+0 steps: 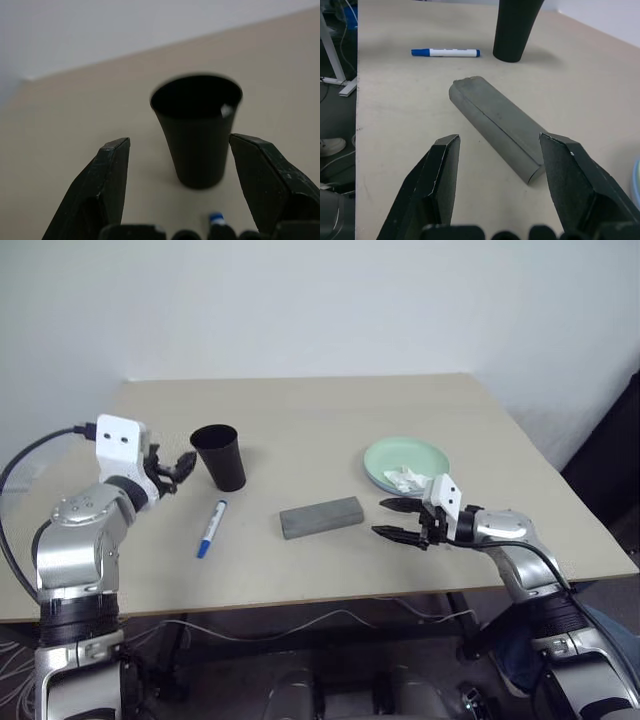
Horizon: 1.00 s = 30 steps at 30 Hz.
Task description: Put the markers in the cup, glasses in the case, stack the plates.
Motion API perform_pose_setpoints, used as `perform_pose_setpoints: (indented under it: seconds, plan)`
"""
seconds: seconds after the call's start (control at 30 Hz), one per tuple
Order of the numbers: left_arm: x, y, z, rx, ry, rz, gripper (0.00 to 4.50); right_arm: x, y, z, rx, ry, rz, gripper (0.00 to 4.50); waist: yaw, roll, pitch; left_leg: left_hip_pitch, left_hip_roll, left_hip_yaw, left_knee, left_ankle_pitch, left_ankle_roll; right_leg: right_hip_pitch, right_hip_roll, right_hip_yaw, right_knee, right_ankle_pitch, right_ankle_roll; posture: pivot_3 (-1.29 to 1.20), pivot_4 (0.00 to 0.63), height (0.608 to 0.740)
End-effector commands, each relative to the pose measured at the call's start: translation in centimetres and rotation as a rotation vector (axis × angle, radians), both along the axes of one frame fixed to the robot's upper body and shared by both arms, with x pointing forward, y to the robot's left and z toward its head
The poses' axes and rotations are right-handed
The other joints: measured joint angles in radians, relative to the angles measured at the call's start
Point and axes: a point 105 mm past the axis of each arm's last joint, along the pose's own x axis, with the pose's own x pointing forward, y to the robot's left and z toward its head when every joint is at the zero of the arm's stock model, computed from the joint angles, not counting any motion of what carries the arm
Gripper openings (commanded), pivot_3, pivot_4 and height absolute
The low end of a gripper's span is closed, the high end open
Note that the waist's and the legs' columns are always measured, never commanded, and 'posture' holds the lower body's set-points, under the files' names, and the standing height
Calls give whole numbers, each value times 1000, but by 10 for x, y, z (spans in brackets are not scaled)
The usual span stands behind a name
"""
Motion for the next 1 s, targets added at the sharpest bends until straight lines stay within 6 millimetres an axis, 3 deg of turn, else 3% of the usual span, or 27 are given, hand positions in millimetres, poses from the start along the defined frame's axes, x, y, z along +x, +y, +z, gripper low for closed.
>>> perform_pose_setpoints:
  seconds: [0.03,0.1,0.3,0.47,1.0]
  plan:
    - [-4,-3,7,11,0,23,3923,2,3,13,16,-57,19,2750,1,0,0,0,0,0,0,0,0,0,0,0,0,0,0,0,0,740]
    - [-8,2,-14,60,118,90,4484,2,4,13,16,-57,21,2750,1,0,0,0,0,0,-1,0,0,0,0,0,0,0,0,0,0,740]
    - [-10,-12,-54,51,248,91,4484,1,4,12,18,-57,18,2750,1,0,0,0,0,1,-1,0,0,-1,0,1,0,0,0,0,0,740]
    - [-5,-22,-74,-12,305,86,4484,0,5,10,22,-55,11,2750,1,0,0,0,0,1,-2,0,0,-1,0,1,0,0,0,0,0,740]
    - [32,-31,-75,15,366,35,4484,-3,4,5,41,-55,-36,2750,1,0,0,0,-1,1,-3,0,0,-2,0,1,-1,0,0,0,0,740]
